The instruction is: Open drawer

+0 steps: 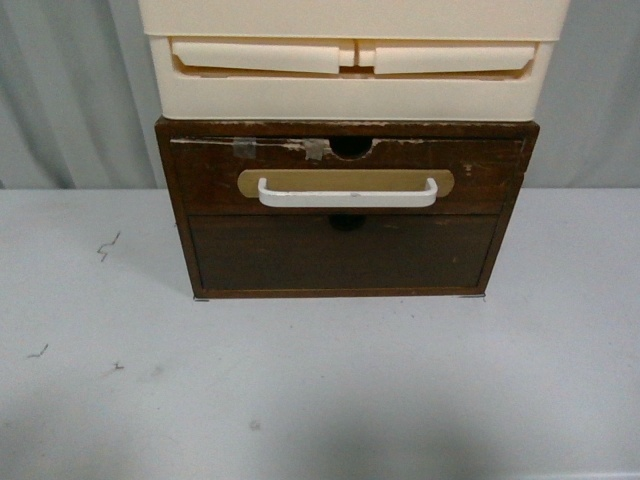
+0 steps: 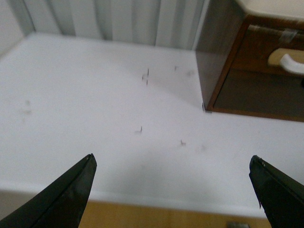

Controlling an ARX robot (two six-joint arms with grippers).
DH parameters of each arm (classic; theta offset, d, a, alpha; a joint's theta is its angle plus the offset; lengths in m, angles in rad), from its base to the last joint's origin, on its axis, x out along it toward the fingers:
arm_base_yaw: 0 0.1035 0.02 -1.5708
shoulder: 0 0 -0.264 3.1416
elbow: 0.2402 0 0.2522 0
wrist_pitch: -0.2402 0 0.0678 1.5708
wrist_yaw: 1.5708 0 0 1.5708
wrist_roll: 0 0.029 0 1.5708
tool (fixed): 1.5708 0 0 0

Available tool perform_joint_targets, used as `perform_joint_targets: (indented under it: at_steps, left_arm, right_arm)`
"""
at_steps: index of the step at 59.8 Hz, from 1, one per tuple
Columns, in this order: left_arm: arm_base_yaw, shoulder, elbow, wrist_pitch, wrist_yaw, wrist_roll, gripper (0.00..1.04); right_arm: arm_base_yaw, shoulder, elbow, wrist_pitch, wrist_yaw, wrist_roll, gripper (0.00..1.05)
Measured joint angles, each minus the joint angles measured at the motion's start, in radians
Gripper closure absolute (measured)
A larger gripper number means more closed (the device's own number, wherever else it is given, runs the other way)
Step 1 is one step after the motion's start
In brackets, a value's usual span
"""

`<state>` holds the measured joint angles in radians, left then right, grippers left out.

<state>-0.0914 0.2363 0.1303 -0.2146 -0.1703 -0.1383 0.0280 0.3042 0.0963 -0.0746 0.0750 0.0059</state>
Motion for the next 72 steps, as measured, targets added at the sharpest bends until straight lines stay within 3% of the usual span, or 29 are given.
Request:
perform_joint_targets:
  at_steps: [7,15,22,33,43,55,72]
  left_arm:
    - [-0.052,0.269,0.081,0.167,0.028,-0.163,0.07]
    - [-0.121,0.669,0.212,0.496,0.188,-0.415,0.07]
    - [-0.164,0.956,0.282,0.726,0.254,-0.57,0.07]
    - [-0.185,1.302,0.366,1.0,0.348,-0.788,0.07]
    - [-0.197,1.486,0.443,1.115,0.384,-0.898,0.07]
    - [-0.223,1.648,0.533,1.187,0.415,-0.989,0.07]
    - [-0.235,1.773,0.636,1.2,0.41,-1.051,0.07]
  right_arm:
    - [-0.045,0.208,0.027,0.175,-0.099,0.095,0.06]
    - [-0.071,0.652,0.103,0.523,-0.273,0.305,0.06]
    - [-0.039,0.986,0.167,0.763,-0.328,0.428,0.06]
    - [0.003,1.337,0.298,1.0,-0.4,0.594,0.06]
    - [0.06,1.538,0.394,1.155,-0.468,0.774,0.06]
    - [0.143,1.733,0.549,1.248,-0.468,0.936,0.06]
    - [0.19,1.87,0.711,1.26,-0.436,1.017,0.06]
